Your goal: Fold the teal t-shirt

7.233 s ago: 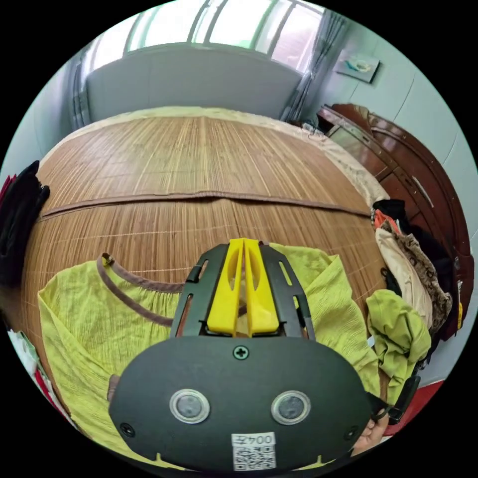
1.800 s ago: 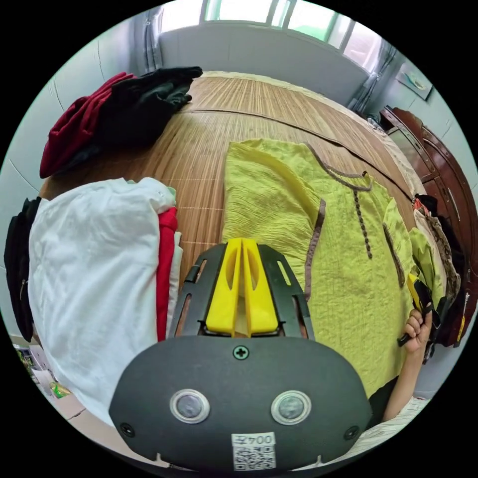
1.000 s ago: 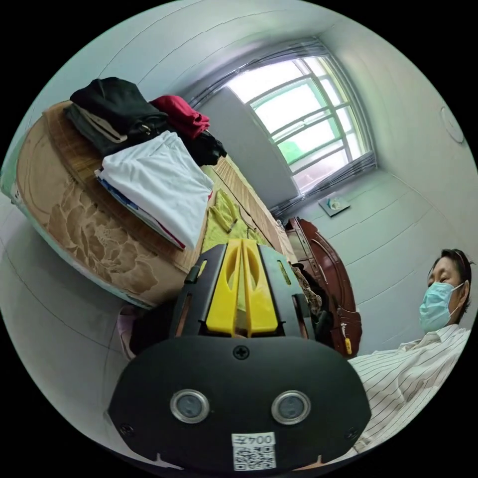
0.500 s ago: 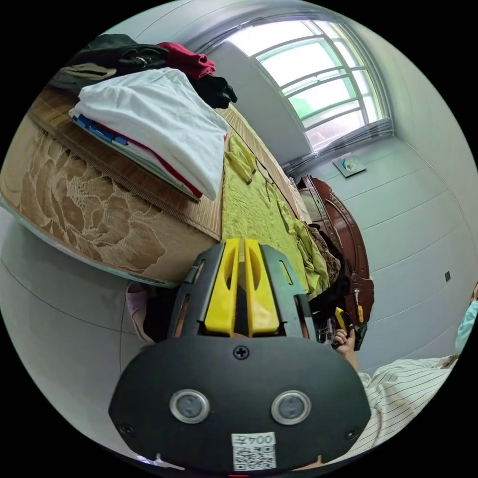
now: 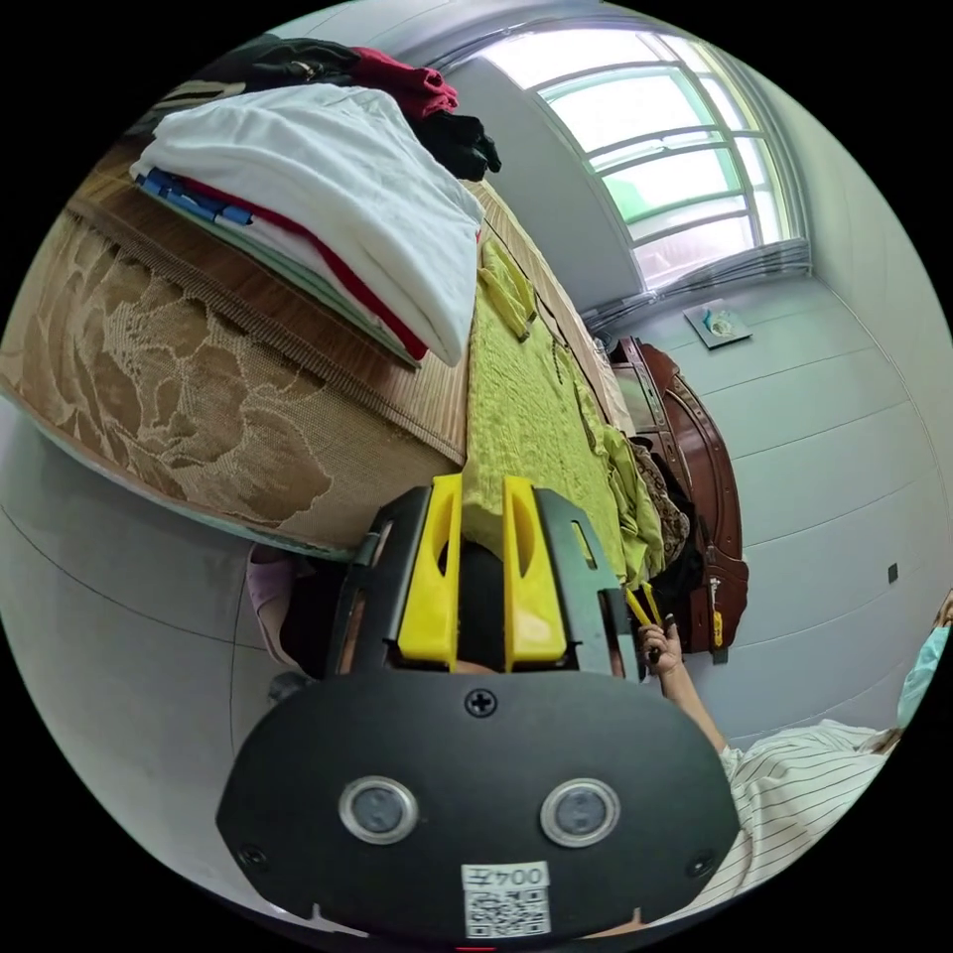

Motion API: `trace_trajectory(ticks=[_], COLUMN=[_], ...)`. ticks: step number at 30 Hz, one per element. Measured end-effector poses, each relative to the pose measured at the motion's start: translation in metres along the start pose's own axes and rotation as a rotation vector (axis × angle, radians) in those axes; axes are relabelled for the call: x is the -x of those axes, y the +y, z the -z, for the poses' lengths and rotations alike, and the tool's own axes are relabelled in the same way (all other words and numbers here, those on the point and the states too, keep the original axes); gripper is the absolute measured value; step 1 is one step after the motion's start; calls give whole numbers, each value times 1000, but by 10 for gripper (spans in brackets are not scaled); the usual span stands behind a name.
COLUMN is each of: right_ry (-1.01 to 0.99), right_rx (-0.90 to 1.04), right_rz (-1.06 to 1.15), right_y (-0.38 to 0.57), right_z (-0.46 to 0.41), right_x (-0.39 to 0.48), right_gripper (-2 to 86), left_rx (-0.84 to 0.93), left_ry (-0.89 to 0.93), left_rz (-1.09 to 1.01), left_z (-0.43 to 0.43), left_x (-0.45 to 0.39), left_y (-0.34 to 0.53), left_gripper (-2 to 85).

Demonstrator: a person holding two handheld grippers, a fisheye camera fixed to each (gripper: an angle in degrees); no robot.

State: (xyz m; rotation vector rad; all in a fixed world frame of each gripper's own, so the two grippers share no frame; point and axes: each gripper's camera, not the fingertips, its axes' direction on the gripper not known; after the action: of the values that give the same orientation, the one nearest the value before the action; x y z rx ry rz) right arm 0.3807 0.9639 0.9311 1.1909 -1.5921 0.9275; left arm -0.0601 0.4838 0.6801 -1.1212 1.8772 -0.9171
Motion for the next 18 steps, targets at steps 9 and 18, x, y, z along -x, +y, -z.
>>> trace_trajectory(ticks=[9, 18], right_ry=[-241, 209], right_rx=[4, -56], right_rz=[-126, 585], right_y=[-15, 55], right_z=[-14, -41], right_x=[-33, 139], right_gripper=[107, 98], left_rx=[3, 22], left_ry=[-1, 13], left_rz=[21, 31], left_z=[8, 2], left_x=[-12, -24], left_y=[6, 17], left_gripper=[62, 59])
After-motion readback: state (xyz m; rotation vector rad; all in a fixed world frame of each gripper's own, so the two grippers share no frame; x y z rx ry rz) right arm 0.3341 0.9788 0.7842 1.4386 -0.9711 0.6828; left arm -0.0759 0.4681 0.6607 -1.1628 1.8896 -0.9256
